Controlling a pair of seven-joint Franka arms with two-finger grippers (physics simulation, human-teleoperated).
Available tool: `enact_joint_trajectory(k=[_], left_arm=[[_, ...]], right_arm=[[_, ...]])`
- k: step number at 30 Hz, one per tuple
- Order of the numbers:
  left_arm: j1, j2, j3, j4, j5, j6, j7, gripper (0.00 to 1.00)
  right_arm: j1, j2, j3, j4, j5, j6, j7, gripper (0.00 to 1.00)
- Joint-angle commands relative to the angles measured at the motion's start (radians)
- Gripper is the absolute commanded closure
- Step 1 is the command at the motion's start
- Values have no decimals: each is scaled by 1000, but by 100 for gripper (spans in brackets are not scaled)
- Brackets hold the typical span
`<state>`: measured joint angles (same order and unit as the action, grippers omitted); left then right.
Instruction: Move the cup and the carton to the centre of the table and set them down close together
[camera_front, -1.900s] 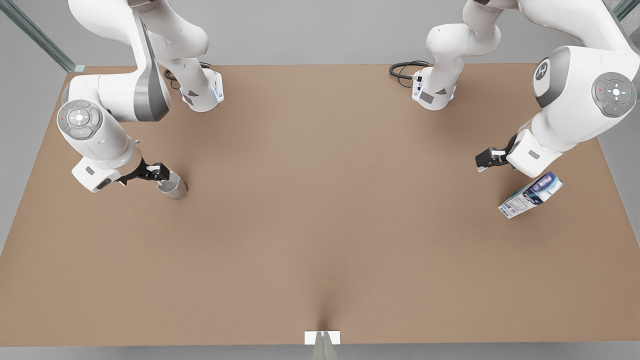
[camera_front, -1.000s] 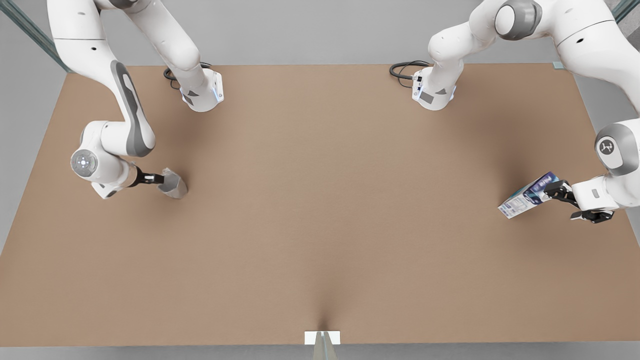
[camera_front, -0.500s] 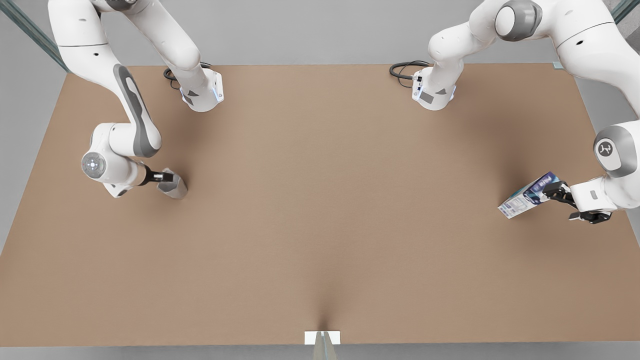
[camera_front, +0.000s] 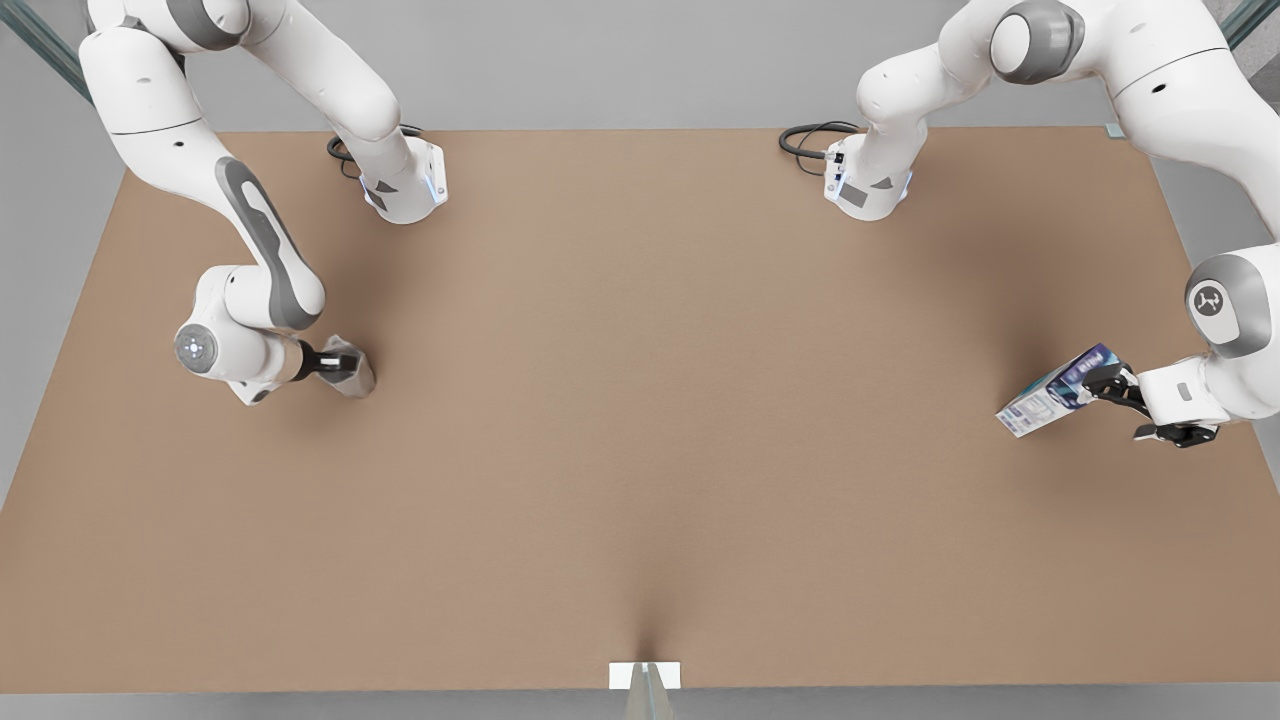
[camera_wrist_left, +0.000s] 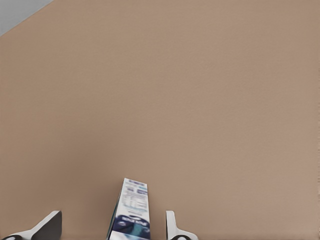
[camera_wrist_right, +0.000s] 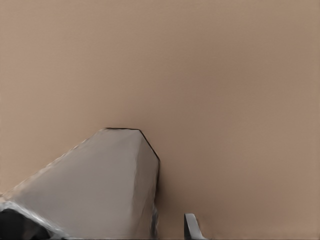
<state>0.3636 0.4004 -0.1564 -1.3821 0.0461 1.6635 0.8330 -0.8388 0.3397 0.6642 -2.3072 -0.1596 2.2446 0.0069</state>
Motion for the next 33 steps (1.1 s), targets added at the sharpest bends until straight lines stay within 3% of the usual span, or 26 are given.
enact_joint_trajectory(k=[1,2,15,19,22,25,30,33], left_arm=[[0,0,0,0,0,-1,2,0],[0,0,0,0,0,-1,0,0],[3,0,0,0,0,2,6,0],[8,5,2,0,0,13,8,0],[32,12,2,-6,35,13,74,0],[67,1,2,-90,44,110,110,0],[35,-123,29,-288,44,254,107,0],[43,-124,32,-299,46,220,110,0]], right_arm=[[3,-1,0,0,0,0,1,73],[4,-4,0,0,0,0,4,78],[17,1,18,46,-5,-23,1,79],[159,13,25,166,9,-56,4,79],[386,130,11,379,32,-94,13,79],[868,281,-293,723,141,-152,15,79],[1420,528,-768,1140,503,-215,35,79],[1514,631,-828,1235,555,-211,104,79]])
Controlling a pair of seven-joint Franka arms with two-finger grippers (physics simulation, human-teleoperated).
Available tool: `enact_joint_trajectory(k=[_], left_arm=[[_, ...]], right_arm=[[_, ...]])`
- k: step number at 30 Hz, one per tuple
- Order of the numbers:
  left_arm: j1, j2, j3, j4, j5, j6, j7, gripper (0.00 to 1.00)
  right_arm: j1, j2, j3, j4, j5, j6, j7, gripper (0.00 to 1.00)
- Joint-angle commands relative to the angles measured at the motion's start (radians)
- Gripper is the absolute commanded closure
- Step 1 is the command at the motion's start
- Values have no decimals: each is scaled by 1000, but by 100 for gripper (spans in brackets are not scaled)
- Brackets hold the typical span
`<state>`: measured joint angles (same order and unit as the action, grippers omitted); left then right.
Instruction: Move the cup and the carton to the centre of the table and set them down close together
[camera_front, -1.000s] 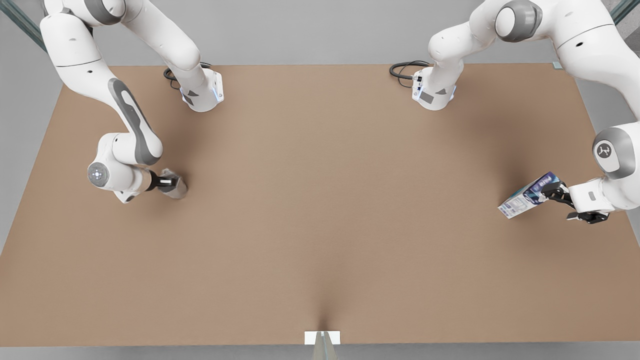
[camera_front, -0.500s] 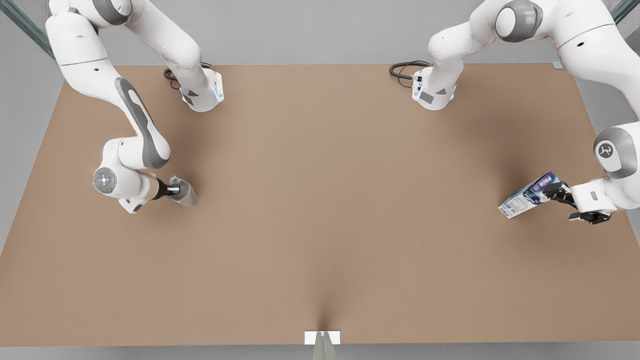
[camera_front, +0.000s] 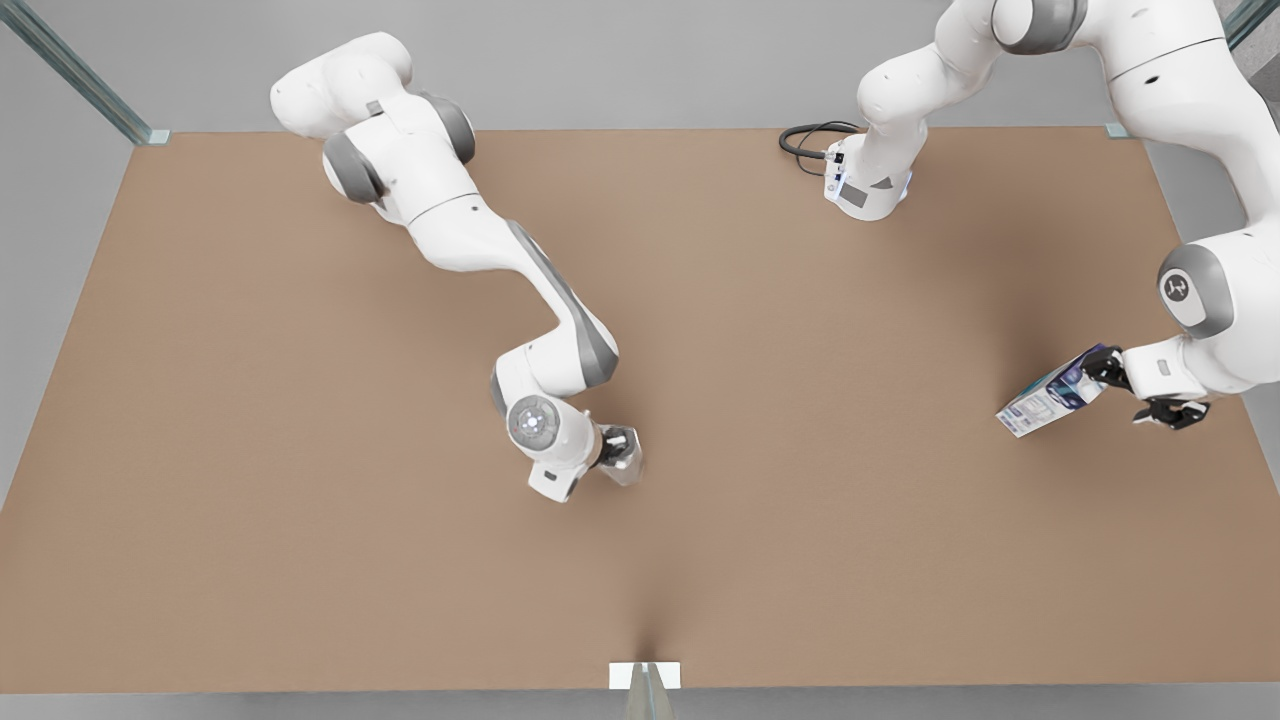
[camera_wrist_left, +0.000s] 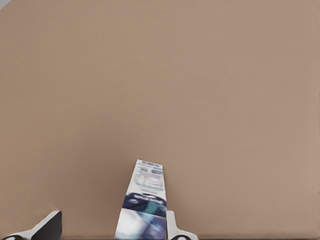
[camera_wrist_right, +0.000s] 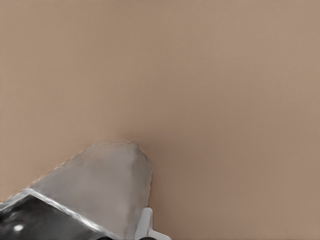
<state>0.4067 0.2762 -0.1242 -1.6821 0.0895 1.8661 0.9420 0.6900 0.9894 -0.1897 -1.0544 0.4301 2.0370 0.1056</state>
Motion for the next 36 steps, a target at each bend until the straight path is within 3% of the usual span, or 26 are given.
enact_joint_trajectory(k=[1,8,10,11,13,32,36], left_arm=[[0,0,0,-5,3,-8,0,0],[32,28,0,-33,10,41,112,0],[35,24,0,-50,10,42,112,0],[40,11,0,-88,10,82,112,0],[40,12,18,-91,10,77,112,0],[60,64,29,-128,38,45,166,0],[58,71,43,-128,39,30,166,0]], right_arm=[[9,8,-17,8,2,-1,5,79],[8,20,-65,25,6,-1,2,79],[10,37,-65,45,6,12,-6,23],[10,41,-65,48,6,15,-14,9],[8,43,-66,48,6,23,-18,1],[8,40,-80,96,6,6,-40,0],[-12,-147,-86,70,6,-161,-21,0]])
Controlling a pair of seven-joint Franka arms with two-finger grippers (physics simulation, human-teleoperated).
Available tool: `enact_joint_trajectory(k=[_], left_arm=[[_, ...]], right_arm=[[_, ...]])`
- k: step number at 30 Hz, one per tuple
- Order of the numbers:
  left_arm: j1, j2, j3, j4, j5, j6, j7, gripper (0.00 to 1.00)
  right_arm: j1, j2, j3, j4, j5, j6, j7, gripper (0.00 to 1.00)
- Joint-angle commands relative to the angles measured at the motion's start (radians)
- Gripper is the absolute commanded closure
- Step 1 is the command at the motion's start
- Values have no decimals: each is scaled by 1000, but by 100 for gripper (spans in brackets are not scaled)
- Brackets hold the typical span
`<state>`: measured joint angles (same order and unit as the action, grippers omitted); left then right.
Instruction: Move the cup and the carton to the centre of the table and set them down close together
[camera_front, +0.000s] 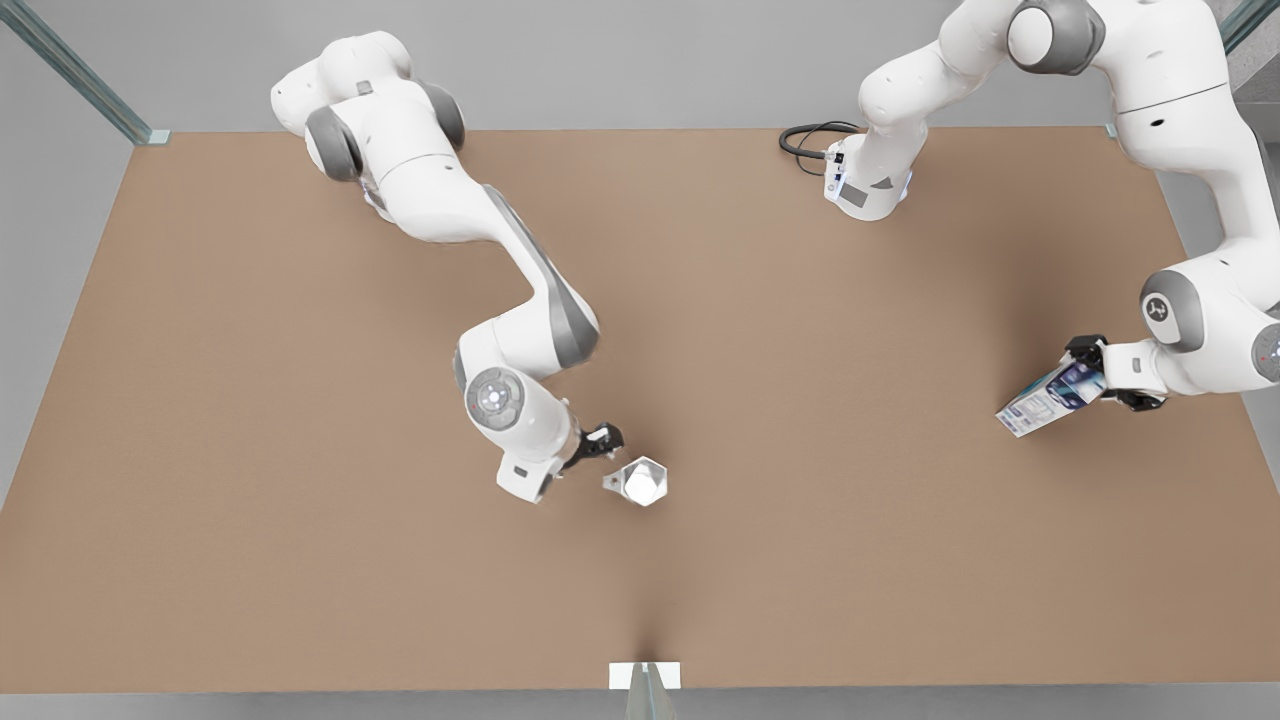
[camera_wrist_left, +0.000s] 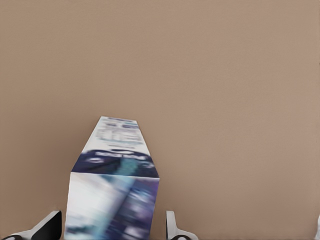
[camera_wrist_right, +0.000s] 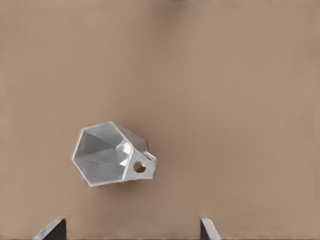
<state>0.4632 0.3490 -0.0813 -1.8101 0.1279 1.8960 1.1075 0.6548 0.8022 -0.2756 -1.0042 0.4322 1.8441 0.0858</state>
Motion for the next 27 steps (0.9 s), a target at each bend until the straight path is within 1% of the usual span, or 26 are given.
enact_joint_trajectory(k=[1,2,3,4,5,6,7,8,9,10,11,12,14,17,18,19,20,23,25,26,27], left_arm=[[0,5,-2,0,1,0,0,0],[0,11,0,0,1,0,0,0],[0,24,-2,-2,1,2,-2,0],[0,25,-2,0,1,3,-2,0],[-2,25,-2,0,1,2,-2,0],[-2,25,-2,0,1,2,-2,0],[-3,25,0,0,1,5,-2,14],[-5,27,0,0,1,5,-2,29],[-5,30,0,0,1,5,-3,35],[-6,36,0,0,7,5,-3,35],[-6,39,0,0,7,5,-3,35],[-6,39,0,0,9,6,-2,35],[-6,35,-2,0,7,6,-3,39],[-17,-15,-2,-6,7,-15,-20,39],[-21,-33,-2,-15,7,-32,-46,38],[-29,-42,-2,-15,6,-40,-75,35],[-44,-59,-2,-17,2,-55,-109,34],[-185,-120,-3,-14,-36,-106,-366,34],[-297,-133,-12,-3,-56,-123,-592,34],[-368,-145,-12,-3,-57,-143,-766,34],[-465,-165,-18,-2,-83,-161,-1046,32]], right_arm=[[-11,-29,0,-7,-6,-40,0,0],[-26,-72,-7,-8,-110,-127,-1,0],[-61,-152,-7,-31,-211,-216,-18,0],[-83,-238,-7,-103,-280,-232,-96,0],[-96,-288,-8,-145,-328,-238,-104,0],[-96,-305,-8,-145,-386,-270,-104,0],[-106,-328,-7,-146,-408,-296,-98,0],[-170,-377,70,-183,-493,-289,-89,0],[-294,-445,229,-252,-599,-283,-15,0],[-377,-504,291,-329,-602,-275,2,0],[-454,-570,357,-419,-630,-229,2,0],[-498,-612,388,-473,-642,-206,5,0],[-505,-640,392,-464,-641,-221,2,0],[-521,-640,395,-455,-641,-235,6,0],[-521,-640,395,-455,-641,-236,14,0],[-523,-640,400,-455,-641,-238,14,0],[-521,-640,400,-456,-641,-238,20,0],[-521,-638,400,-456,-641,-236,20,0],[-521,-638,400,-456,-642,-235,22,0],[-520,-638,400,-456,-642,-235,22,0],[-520,-636,400,-456,-642,-235,22,0]])
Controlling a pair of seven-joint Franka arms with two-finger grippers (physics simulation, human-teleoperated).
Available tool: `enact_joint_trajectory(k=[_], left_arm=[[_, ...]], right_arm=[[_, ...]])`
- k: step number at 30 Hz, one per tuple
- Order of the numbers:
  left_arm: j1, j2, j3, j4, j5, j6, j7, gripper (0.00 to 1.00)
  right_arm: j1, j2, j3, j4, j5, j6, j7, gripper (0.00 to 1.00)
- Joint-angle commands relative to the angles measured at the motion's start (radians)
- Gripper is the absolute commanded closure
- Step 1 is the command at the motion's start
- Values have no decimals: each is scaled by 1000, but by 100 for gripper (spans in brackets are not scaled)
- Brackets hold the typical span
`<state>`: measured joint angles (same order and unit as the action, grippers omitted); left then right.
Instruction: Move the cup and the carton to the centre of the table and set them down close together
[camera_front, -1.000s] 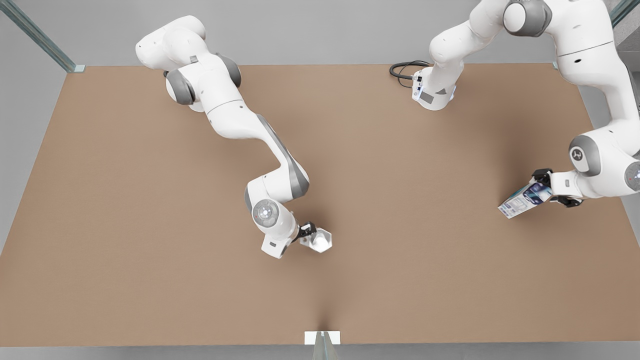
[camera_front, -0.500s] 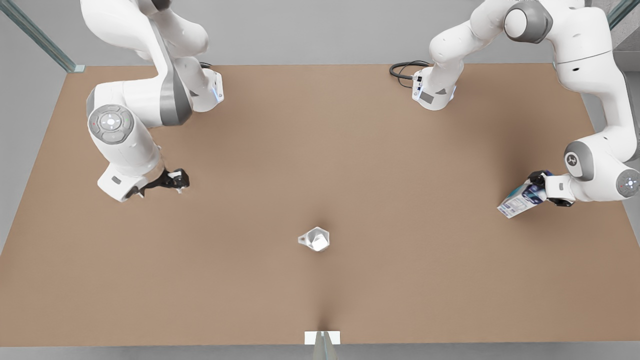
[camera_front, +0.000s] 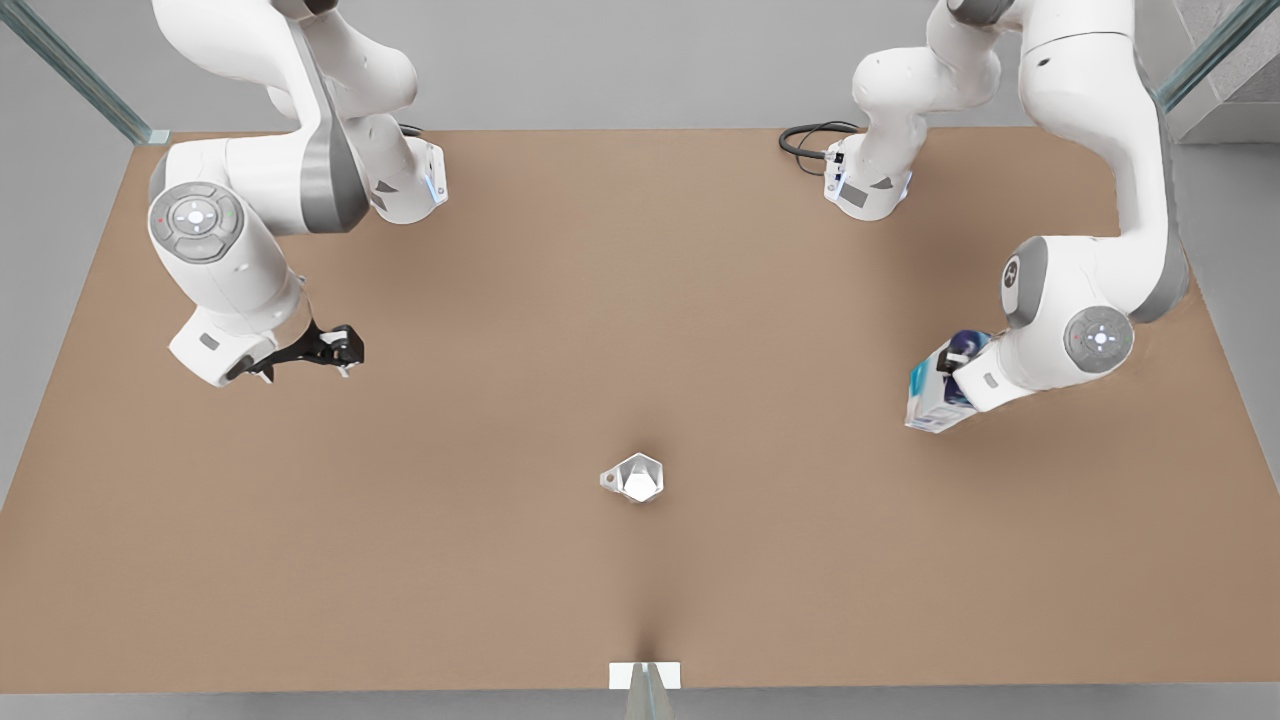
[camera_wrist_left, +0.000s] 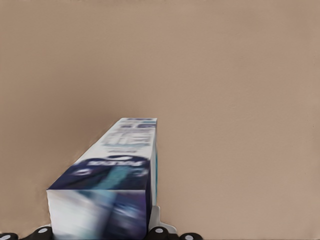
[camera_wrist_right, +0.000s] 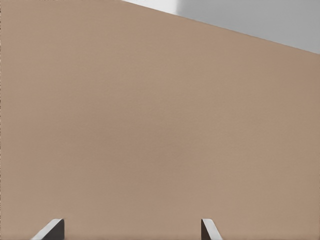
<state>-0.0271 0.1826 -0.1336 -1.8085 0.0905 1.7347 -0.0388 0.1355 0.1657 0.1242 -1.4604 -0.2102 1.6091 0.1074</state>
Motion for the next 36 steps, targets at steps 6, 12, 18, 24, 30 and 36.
enact_joint_trajectory(k=[6,12,18,24,30,36], left_arm=[[-188,17,-193,35,-113,-1,-1198,29],[-320,276,-236,328,-160,121,-1472,29],[-360,416,-232,406,-83,206,-1564,29],[-393,463,-224,406,-83,278,-1650,29],[-393,472,-221,403,-78,304,-1647,0],[-393,475,-219,402,-78,304,-1644,0]], right_arm=[[0,1,0,-2,0,0,2,0],[1,0,0,-5,0,0,8,0],[1,1,0,-6,0,0,8,0],[3,1,0,-8,0,2,8,0],[3,1,0,-9,0,0,8,0],[3,3,0,-9,2,2,8,0]])
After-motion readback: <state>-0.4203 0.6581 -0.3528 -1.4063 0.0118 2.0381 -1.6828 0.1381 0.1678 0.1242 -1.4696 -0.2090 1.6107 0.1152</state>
